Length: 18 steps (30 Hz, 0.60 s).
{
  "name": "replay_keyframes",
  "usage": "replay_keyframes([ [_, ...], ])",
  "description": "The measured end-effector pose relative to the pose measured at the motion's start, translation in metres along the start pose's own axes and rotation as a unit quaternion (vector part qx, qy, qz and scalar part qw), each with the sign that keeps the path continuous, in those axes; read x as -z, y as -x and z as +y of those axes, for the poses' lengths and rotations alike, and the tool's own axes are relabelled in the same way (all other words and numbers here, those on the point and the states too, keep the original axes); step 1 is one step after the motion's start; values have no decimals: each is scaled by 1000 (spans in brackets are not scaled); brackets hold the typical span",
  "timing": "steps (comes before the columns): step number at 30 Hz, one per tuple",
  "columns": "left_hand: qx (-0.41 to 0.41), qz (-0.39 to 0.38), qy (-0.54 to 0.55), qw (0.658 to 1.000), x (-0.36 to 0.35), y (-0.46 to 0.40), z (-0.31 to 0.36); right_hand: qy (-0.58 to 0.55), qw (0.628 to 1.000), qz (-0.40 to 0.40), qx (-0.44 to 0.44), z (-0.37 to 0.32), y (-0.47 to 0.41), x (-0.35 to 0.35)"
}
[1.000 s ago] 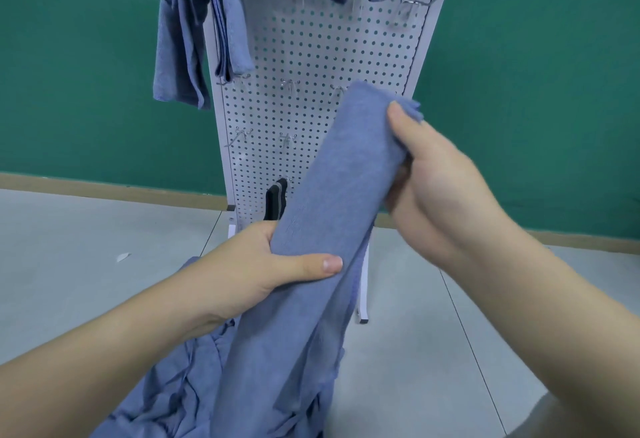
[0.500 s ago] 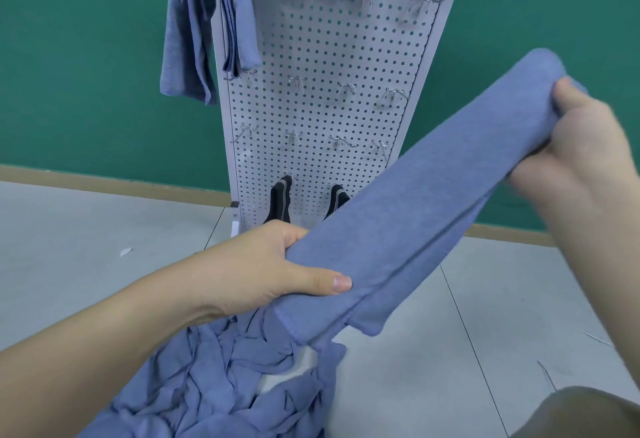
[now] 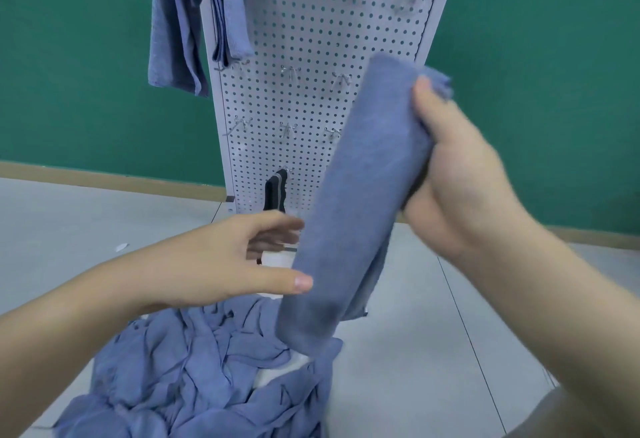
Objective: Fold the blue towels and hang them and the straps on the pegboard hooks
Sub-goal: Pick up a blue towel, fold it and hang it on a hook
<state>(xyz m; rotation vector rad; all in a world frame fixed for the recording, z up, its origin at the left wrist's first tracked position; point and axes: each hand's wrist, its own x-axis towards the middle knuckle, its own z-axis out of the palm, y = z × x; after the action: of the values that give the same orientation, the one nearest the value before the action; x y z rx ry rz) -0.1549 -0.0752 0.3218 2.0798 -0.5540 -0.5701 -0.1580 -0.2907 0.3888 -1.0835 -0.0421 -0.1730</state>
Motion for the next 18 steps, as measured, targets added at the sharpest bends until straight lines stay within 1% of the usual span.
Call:
replay_keyframes([
  [2, -51, 5, 51, 997, -5, 0, 9, 49, 995, -81, -11, 16, 13, -13],
  [3, -66, 19, 72, 995, -7, 0, 13, 83, 990, -113, -3, 23, 18, -17],
  [4, -77, 43, 88, 992, -9, -1, 16, 128, 982, -135, 25, 29, 21, -21],
  [5, -88, 74, 100, 988, -9, -2, 17, 178, 970, -152, 71, 33, 22, -22],
  [7, -108, 134, 115, 978, -9, -6, 14, 255, 936, -184, 160, 37, 20, -21],
  [9, -118, 164, 145, 969, -6, -8, 11, 285, 917, -206, 190, 36, 17, -21],
  [12, -108, 169, 182, 963, 1, -8, 7, 328, 908, -212, 149, 37, 11, -16],
  [15, -83, 140, 187, 969, 6, -3, 5, 382, 896, -200, 108, 40, 8, -12],
  [18, -54, 104, 178, 977, 5, 2, 5, 381, 910, -160, 42, 41, 4, -5],
])
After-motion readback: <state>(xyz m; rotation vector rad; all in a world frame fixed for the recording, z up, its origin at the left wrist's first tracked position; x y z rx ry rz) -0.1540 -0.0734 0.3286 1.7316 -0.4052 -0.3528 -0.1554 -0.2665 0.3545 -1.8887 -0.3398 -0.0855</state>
